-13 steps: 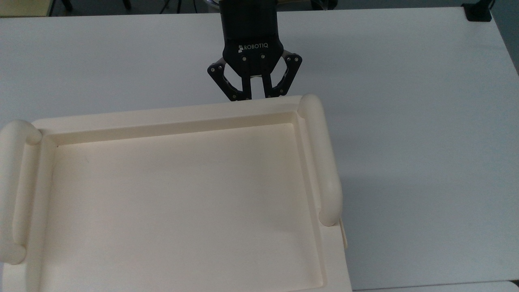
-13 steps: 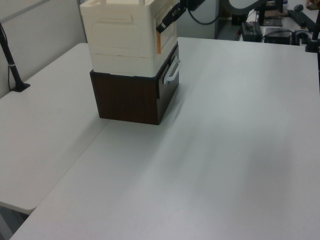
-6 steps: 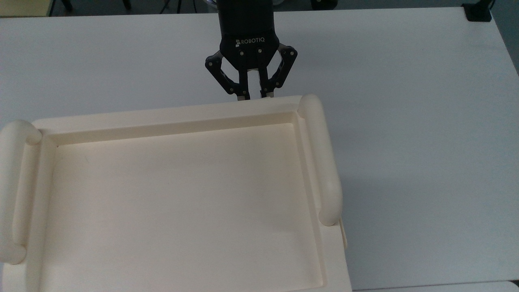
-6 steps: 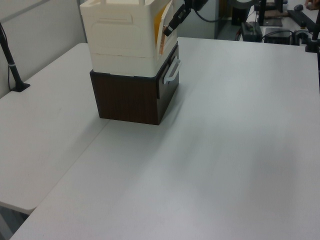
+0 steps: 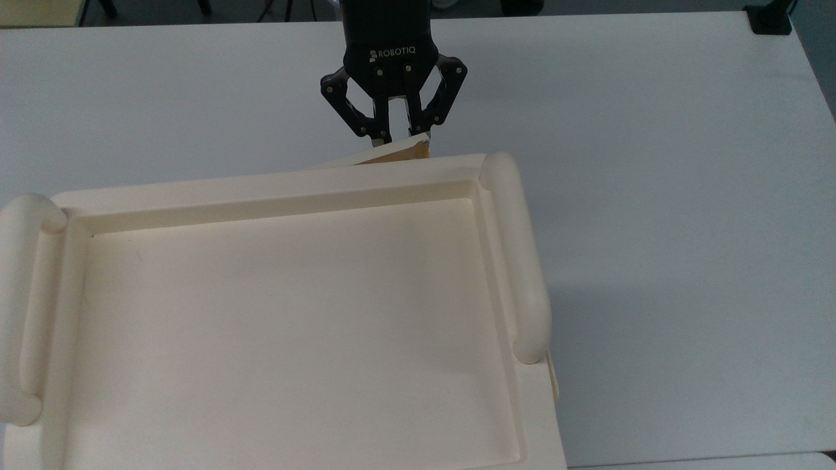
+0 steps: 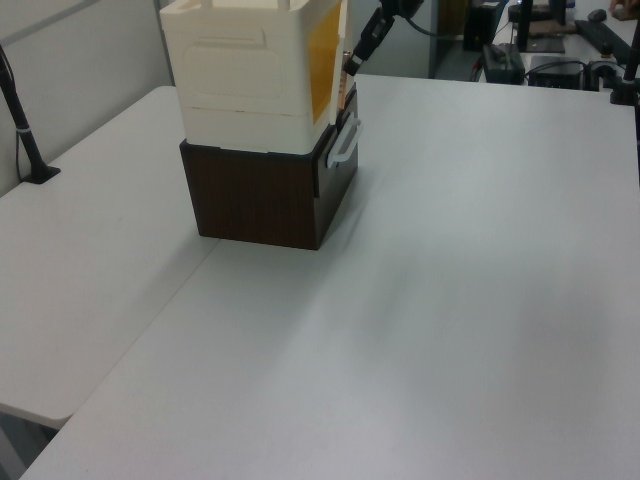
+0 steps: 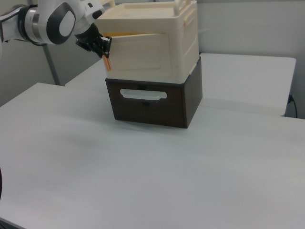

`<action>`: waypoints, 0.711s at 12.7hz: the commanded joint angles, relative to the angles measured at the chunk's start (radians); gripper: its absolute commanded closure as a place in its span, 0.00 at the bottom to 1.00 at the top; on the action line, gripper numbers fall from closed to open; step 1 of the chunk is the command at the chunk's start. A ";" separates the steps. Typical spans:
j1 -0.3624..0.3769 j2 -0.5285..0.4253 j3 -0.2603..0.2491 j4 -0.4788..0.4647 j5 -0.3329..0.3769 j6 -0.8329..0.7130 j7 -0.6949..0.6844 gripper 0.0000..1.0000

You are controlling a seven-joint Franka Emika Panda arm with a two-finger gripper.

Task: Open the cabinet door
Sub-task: 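Pull the gripped door edge outward, swinging the door open on its hinge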

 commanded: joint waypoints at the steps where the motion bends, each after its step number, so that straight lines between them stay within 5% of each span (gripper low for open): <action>1: -0.069 -0.047 -0.006 -0.042 0.000 -0.101 -0.101 0.21; 5: -0.145 -0.100 -0.009 -0.038 0.000 -0.281 -0.211 0.02; 9: -0.248 -0.146 -0.017 -0.035 -0.001 -0.444 -0.302 0.00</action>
